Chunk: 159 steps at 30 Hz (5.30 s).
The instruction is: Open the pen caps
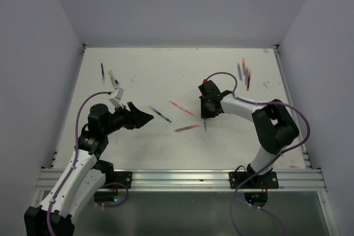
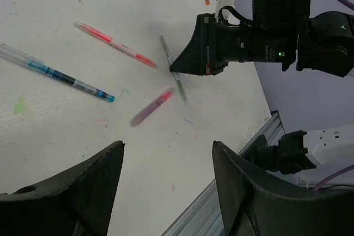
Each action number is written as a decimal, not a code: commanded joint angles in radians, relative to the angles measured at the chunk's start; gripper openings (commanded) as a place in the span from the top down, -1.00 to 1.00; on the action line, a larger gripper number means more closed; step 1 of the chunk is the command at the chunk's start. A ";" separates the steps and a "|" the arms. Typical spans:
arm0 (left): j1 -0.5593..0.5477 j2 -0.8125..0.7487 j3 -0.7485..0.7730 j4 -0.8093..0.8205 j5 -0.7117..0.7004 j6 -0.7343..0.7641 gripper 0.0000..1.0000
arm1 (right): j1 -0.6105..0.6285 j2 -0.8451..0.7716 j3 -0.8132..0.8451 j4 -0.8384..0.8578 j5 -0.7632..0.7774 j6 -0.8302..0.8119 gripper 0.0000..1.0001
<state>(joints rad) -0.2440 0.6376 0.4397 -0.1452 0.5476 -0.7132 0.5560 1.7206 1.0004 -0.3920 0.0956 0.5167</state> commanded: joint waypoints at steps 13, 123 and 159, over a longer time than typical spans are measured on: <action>-0.208 0.178 0.018 0.365 0.032 -0.072 -0.21 | 0.013 -0.171 0.058 0.005 0.046 0.002 1.00; -0.411 0.666 -0.009 0.193 -0.891 -0.098 0.42 | -0.116 0.114 0.196 -0.122 0.044 -0.196 0.31; -0.411 0.244 -0.062 0.121 -0.724 -0.028 -0.26 | 0.117 0.341 0.461 -0.097 -0.146 -0.399 0.23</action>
<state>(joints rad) -0.6613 0.8856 0.3775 -0.0425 -0.1967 -0.7639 0.6598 2.0418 1.4437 -0.4957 -0.0433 0.1352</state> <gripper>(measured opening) 0.637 0.396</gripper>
